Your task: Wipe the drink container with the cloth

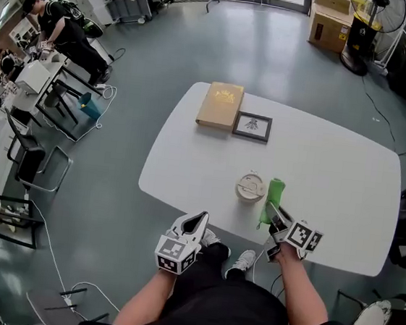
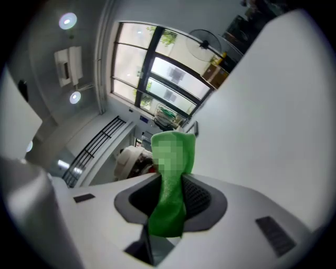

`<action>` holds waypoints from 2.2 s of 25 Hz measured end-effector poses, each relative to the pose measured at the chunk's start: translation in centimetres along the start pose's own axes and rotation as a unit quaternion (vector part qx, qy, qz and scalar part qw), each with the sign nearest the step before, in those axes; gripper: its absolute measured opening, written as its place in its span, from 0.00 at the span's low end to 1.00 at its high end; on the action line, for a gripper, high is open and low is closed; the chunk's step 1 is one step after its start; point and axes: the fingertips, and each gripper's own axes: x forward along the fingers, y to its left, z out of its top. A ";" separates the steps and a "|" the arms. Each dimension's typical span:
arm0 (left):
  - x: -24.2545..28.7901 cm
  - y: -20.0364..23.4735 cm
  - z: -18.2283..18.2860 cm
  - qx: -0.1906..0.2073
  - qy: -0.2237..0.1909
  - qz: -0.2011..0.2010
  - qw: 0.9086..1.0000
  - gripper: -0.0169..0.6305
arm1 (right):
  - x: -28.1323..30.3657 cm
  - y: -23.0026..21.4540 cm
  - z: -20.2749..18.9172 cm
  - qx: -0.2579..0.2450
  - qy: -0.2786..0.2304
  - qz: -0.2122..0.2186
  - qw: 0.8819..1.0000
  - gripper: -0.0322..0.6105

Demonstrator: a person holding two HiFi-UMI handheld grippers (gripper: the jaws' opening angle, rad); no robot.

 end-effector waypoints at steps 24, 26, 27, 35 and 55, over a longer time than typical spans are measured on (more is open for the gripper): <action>0.8 -0.8 -1.3 -0.005 -0.005 -0.009 1.000 0.04 | -2.3 12.0 -3.6 -0.697 0.031 -0.003 0.717 0.23; 0.9 -0.6 -1.6 -0.006 -0.002 -0.009 1.000 0.04 | -1.6 11.7 -4.6 -0.725 0.049 -0.010 0.687 0.23; 0.9 -0.6 -1.8 -0.006 -0.001 -0.009 1.000 0.04 | -1.3 11.3 -5.1 -0.740 0.060 -0.013 0.670 0.23; 1.4 -0.6 -3.5 -0.011 0.022 -0.013 1.000 0.04 | 1.2 8.4 -6.5 -0.786 0.111 -0.041 0.606 0.23; 0.8 0.7 -6.3 -0.014 0.053 -0.006 0.998 0.04 | 4.9 -0.5 -11.1 -0.735 0.254 -0.080 0.624 0.24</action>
